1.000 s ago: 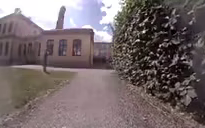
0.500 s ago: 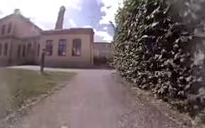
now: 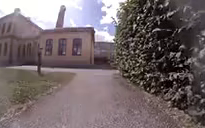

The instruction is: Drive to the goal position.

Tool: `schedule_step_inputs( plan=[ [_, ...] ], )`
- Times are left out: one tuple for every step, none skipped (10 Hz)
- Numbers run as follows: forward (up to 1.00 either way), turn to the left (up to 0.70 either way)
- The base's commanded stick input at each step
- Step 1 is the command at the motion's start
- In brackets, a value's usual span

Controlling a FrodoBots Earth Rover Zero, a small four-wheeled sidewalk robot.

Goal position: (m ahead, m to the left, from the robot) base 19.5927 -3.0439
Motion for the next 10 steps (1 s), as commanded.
schedule_step_inputs(
  plan=[
    [0.85,0.00],
    [0.85,0.00],
    [0.85,0.00],
    [0.85,0.00],
    [0.85,0.00],
    [0.85,0.00],
    [0.85,0.00],
    [0.85,0.00],
    [0.85,0.00],
    [0.85,0.00]
  ],
)
